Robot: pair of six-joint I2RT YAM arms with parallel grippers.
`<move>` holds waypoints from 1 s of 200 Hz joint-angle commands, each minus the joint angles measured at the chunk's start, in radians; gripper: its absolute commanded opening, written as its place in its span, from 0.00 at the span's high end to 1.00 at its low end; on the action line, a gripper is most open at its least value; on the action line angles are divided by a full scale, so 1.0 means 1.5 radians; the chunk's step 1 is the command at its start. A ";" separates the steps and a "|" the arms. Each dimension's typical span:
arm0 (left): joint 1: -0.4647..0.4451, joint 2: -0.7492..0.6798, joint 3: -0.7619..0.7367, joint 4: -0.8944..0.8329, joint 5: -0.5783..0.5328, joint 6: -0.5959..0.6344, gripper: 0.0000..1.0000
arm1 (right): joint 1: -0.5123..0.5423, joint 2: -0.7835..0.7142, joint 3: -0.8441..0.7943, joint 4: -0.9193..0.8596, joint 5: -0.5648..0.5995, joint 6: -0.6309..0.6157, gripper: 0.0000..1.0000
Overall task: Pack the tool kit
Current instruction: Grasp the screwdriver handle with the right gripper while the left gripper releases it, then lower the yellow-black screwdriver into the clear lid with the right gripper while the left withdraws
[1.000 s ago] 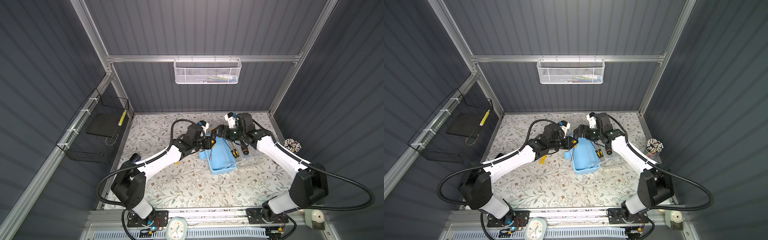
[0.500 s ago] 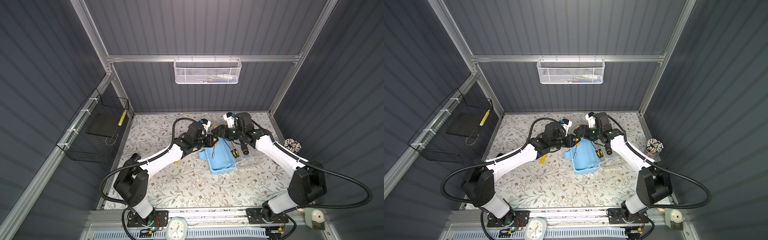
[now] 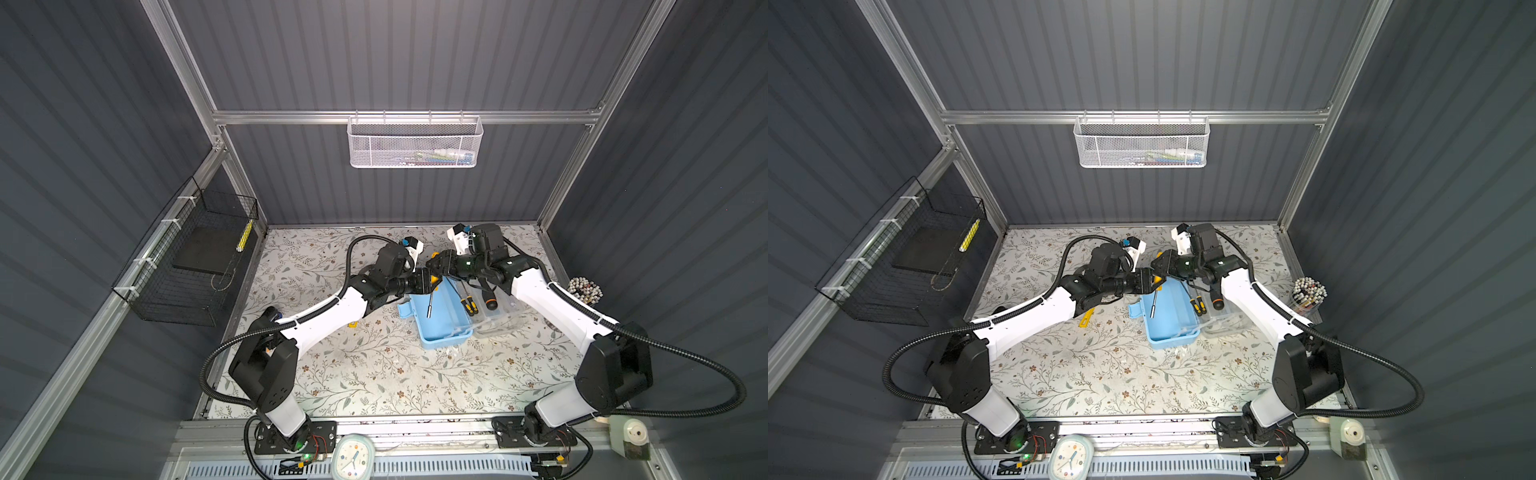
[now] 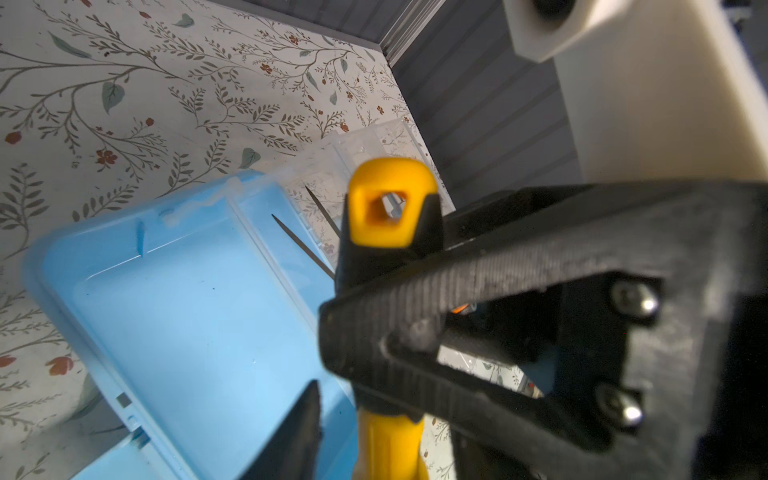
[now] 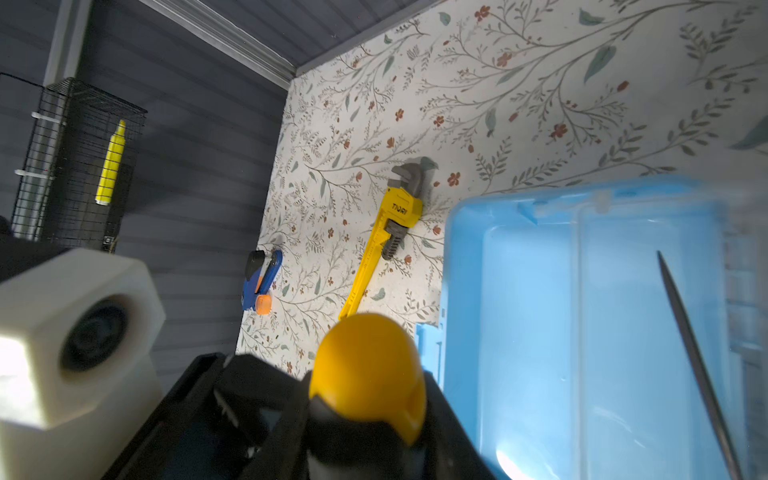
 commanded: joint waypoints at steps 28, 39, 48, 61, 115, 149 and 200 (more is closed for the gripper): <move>0.001 -0.082 -0.013 -0.069 -0.086 0.032 0.17 | -0.031 -0.024 0.101 -0.185 0.120 -0.145 0.88; 0.009 -0.103 -0.027 -0.085 -0.100 0.036 0.15 | -0.044 -0.021 0.120 -0.217 0.131 -0.171 0.89; 0.016 -0.118 -0.041 -0.095 -0.108 0.039 0.14 | -0.054 -0.022 0.130 -0.237 0.141 -0.191 0.89; 0.031 -0.139 -0.064 -0.110 -0.118 0.039 0.13 | -0.070 -0.023 0.140 -0.255 0.156 -0.217 0.89; 0.122 -0.151 -0.113 -0.173 -0.119 0.052 0.09 | -0.100 0.039 0.210 -0.343 0.284 -0.349 0.90; 0.130 -0.138 -0.121 -0.182 -0.112 0.063 0.09 | -0.103 0.080 0.248 -0.353 0.286 -0.383 0.90; 0.139 -0.132 -0.129 -0.183 -0.109 0.065 0.09 | -0.103 0.136 0.266 -0.367 0.308 -0.403 0.90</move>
